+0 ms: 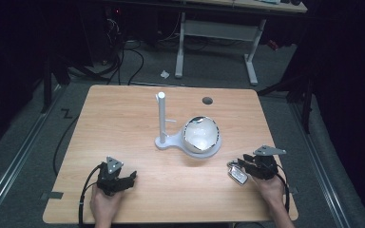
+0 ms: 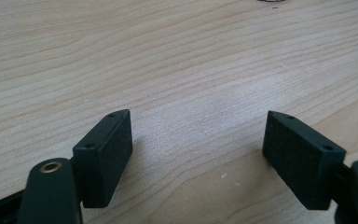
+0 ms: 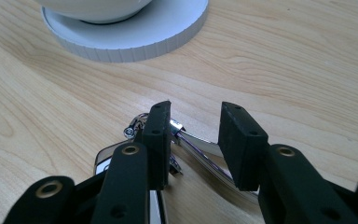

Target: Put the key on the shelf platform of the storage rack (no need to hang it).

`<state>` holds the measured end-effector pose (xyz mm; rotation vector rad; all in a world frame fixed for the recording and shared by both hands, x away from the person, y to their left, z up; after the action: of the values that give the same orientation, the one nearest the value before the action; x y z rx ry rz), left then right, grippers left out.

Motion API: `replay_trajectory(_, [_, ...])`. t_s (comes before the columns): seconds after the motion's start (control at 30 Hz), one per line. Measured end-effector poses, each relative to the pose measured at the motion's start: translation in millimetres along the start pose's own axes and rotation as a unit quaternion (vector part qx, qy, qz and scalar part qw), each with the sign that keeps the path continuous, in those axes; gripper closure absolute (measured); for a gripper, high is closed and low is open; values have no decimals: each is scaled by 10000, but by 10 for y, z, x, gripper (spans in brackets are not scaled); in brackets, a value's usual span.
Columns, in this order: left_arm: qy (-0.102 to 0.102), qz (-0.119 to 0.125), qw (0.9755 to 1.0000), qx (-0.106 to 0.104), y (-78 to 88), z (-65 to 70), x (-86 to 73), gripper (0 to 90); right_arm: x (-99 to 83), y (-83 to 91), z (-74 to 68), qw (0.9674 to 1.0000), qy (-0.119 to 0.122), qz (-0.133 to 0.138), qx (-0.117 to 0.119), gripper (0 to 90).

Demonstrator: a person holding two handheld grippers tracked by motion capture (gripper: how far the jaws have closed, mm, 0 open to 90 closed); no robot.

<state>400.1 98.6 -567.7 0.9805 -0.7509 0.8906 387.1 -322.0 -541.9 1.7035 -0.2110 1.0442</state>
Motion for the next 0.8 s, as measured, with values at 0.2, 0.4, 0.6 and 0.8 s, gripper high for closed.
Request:
replay_trajectory(0.2, [9,-8,10000,-8,1,0,1,244,5,-69,-3,10000,-8,-27,70,641])
replay_trajectory(0.4, [14,-11,10000,-14,1,1,1,244,-5,-143,-15,9998,-55,-88,172,641])
replay_trajectory(0.6, [-6,-9,10000,-13,0,2,-2,244,-19,-201,-3,9996,-22,-193,208,647])
replay_trajectory(0.8, [-7,-9,10000,-14,1,3,-2,244,-36,-237,4,9993,9,-262,260,684])
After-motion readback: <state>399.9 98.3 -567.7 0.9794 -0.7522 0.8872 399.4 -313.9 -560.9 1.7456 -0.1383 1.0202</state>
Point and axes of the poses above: each handheld gripper's, and its own axes: y roughly backward along the jaws, x roughly out of its top, z roughly to its right, the point moved 6 cm from there along -y, roughly forward along the jaws, and after that the axes turned 4 degrees about x, right-handed, at the moved point
